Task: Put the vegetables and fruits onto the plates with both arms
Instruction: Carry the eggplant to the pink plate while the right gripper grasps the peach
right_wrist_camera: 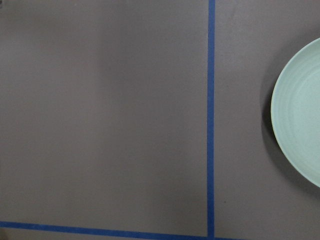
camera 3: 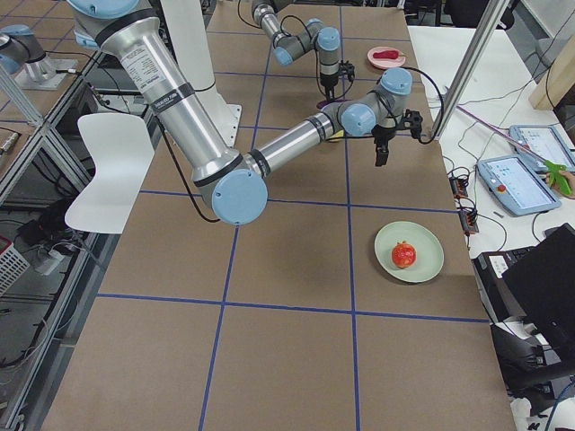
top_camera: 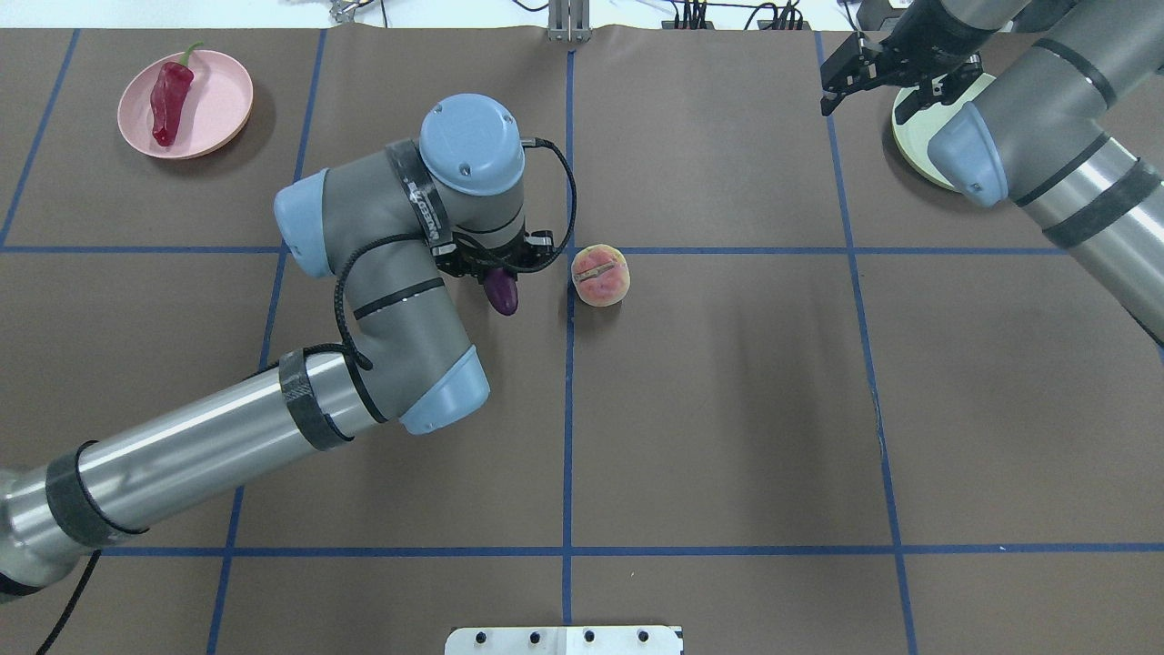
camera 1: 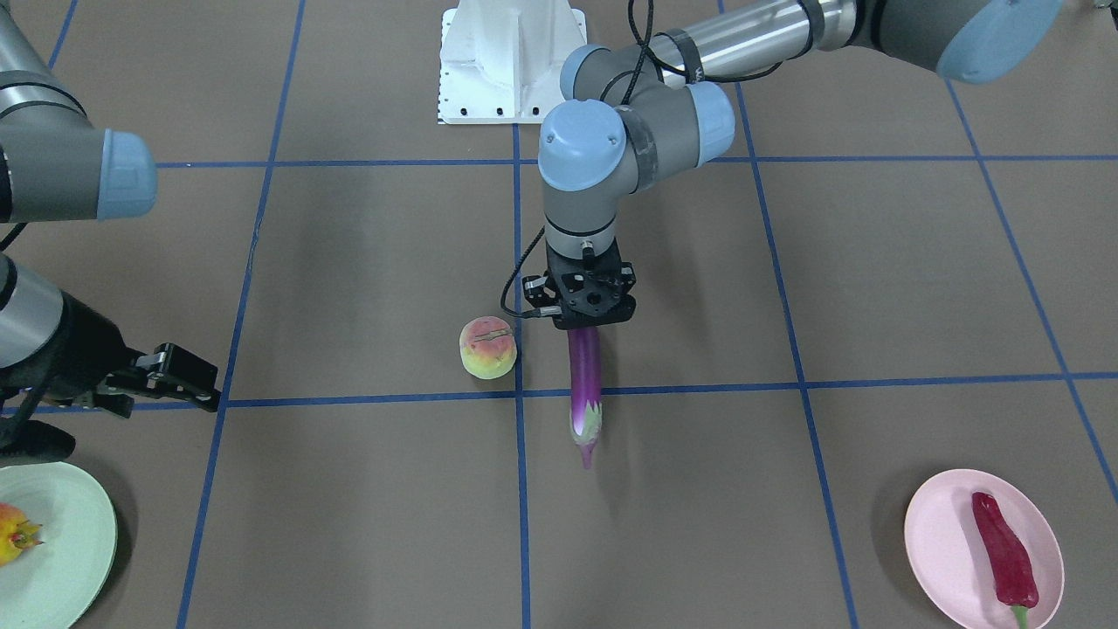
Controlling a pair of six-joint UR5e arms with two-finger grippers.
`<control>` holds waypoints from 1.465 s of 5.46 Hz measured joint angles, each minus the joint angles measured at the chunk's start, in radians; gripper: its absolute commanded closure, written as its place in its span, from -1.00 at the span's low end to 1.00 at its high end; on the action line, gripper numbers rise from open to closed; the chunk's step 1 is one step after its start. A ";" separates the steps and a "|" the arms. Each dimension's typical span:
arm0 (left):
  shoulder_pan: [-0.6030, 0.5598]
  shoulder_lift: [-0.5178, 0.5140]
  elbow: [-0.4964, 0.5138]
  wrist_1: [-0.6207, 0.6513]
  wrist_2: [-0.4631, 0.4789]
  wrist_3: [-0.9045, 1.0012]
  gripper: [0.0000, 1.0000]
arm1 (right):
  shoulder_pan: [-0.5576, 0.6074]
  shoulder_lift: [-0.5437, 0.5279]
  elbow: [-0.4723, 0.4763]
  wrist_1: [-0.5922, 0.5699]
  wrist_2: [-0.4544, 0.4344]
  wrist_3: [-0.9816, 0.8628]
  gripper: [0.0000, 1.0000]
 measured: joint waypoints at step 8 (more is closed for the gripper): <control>-0.451 0.109 0.259 -0.093 -0.175 0.414 1.00 | -0.413 0.319 -0.247 0.028 -0.348 0.413 -0.99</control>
